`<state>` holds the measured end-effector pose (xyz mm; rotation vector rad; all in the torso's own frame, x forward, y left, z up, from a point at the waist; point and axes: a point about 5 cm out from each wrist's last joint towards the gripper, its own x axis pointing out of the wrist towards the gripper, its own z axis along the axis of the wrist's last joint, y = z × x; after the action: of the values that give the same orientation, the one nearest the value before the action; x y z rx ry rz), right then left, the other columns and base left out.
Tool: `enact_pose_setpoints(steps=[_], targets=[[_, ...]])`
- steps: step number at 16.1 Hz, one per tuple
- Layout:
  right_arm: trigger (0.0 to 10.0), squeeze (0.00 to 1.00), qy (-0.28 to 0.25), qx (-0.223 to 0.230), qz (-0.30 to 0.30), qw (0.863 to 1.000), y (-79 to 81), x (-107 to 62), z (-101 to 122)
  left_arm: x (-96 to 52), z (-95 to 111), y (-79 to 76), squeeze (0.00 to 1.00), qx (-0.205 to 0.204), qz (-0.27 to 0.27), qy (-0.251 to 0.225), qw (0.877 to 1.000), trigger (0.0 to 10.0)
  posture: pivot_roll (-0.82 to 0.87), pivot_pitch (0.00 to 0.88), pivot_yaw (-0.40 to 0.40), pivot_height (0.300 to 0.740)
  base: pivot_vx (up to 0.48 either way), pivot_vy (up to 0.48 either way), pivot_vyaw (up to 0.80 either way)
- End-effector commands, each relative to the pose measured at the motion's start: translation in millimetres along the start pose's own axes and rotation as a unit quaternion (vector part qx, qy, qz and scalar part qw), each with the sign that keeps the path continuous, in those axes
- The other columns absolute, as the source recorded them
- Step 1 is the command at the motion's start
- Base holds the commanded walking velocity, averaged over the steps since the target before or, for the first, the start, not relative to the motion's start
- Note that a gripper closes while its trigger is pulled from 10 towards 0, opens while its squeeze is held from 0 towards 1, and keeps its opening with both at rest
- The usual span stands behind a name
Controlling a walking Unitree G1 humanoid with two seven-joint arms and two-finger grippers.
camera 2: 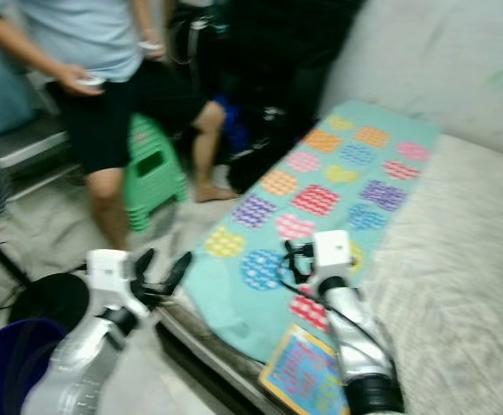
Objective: Clean up the room
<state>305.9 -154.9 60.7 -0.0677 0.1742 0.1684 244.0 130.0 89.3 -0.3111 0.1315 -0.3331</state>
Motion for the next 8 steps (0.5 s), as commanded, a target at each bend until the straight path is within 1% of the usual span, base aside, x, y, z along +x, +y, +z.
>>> enact_pose_setpoints(steps=[1, 3, 4, 8], targets=[[10.0, 0.0, -0.007, -0.004, 0.0, 1.0, -0.7, 1.2, 4.1, -0.5, -0.5, -0.6, 0.0, 0.002, 0.001, 0.001, 1.0, 10.0, -0.08, 0.0, -0.013, 0.74, 0.0, 0.0, 0.0], [10.0, 0.0, -0.007, -0.002, -0.003, 1.0, -0.7, 1.1, 3.7, -0.4, -0.6, -0.5, 0.0, 0.002, 0.0, 0.002, 1.0, 10.0, -0.08, 0.0, -0.011, 0.74, 0.0, 0.0, 0.0], [10.0, 0.0, -0.006, -0.002, -0.004, 1.0, -1.0, 1.0, 3.4, -0.3, -0.9, -0.5, 0.0, 0.003, 0.001, 0.003, 1.0, 10.0, -0.08, 0.0, -0.011, 0.74, 0.0, 0.0, -0.6], [10.0, 0.0, -0.006, -0.001, -0.006, 1.0, -1.0, 0.9, 3.4, -0.1, -1.0, -0.2, 0.0, 0.001, 0.0, 0.003, 1.0, 10.0, -0.08, 0.0, -0.01, 0.74, 0.0, 0.0, -0.8]])
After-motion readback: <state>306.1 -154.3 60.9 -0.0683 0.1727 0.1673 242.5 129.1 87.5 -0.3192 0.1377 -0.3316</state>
